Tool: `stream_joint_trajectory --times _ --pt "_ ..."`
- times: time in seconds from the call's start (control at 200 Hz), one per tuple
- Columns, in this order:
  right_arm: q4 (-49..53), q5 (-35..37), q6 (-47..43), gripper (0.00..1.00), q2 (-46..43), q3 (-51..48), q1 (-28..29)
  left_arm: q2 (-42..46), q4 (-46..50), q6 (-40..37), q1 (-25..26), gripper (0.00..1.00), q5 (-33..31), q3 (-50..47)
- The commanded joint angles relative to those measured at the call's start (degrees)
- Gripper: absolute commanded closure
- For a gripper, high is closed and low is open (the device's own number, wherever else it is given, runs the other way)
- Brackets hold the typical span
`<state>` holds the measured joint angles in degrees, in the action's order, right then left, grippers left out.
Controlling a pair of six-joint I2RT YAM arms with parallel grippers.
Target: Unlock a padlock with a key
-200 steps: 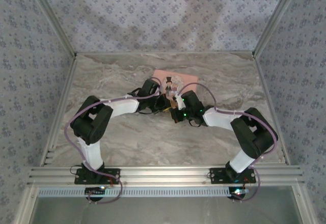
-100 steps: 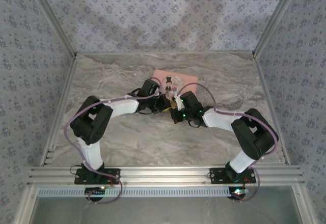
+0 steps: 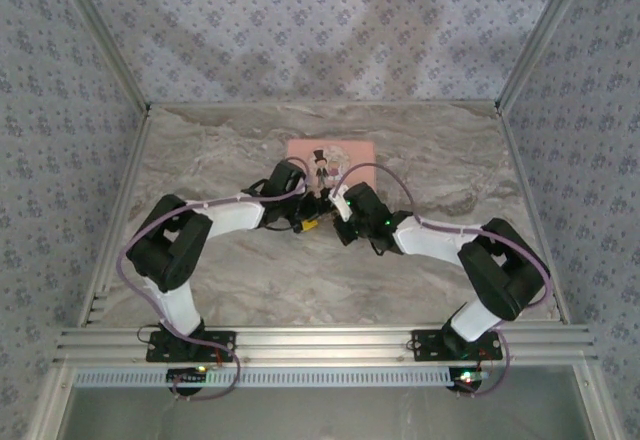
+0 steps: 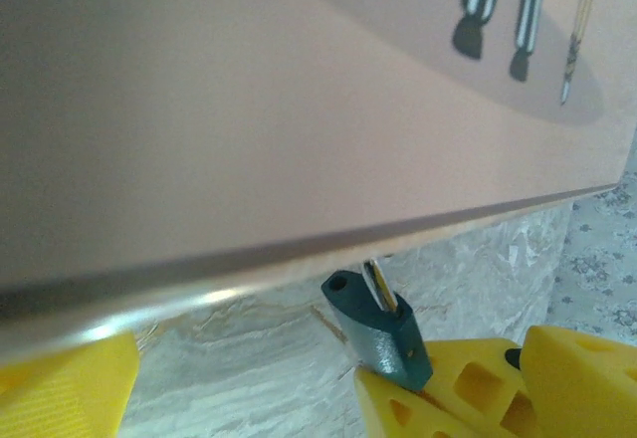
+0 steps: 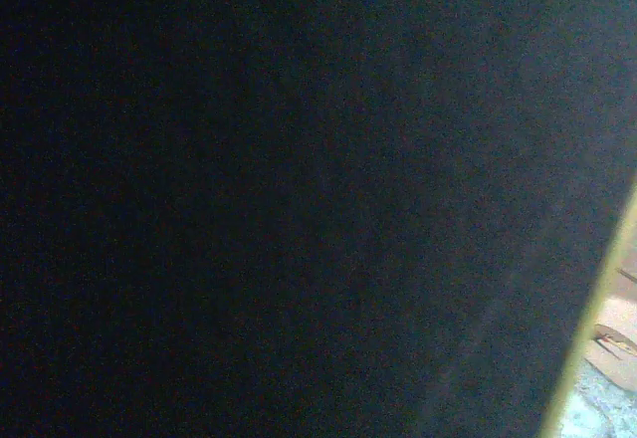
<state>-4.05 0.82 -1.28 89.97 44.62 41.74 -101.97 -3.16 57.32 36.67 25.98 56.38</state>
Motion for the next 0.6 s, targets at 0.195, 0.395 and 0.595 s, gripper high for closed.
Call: stream_joint_trajectory --times 0.195,0.395,0.595 --pt "5.9 -0.6 -6.9 0.97 1.6 1.2 0.4 2.8 4.5 3.5 -2.9 0.02 0.2 -2.4" --pt "5.9 -1.7 -9.0 0.97 3.7 3.4 0.3 4.3 4.1 4.0 -4.6 0.02 -0.5 -3.3" --pt "6.6 -3.9 -12.5 0.97 5.9 5.9 -0.1 6.8 6.6 2.3 -7.6 0.02 -1.7 -2.9"
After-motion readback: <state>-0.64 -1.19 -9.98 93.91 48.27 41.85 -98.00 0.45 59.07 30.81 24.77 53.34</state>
